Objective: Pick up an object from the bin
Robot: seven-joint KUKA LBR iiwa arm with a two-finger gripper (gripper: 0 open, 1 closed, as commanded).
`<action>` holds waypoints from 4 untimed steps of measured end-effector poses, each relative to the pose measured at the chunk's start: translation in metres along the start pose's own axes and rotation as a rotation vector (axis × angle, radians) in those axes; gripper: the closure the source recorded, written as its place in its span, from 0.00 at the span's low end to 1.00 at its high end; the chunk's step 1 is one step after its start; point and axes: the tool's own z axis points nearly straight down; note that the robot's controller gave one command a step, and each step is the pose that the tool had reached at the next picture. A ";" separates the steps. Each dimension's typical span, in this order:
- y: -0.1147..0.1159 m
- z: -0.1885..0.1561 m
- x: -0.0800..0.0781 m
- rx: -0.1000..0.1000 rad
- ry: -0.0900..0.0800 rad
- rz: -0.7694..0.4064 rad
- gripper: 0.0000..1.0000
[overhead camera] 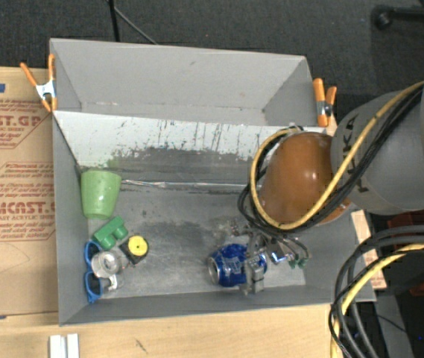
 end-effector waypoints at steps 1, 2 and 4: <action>0.011 0.043 -0.007 0.004 -0.014 -0.210 0.00; 0.011 0.043 -0.009 0.005 -0.018 -0.209 0.00; 0.012 -0.023 -0.009 0.002 -0.005 -0.208 1.00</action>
Offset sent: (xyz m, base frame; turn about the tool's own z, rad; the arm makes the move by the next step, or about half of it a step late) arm -0.0002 0.0122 -0.0444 -0.2105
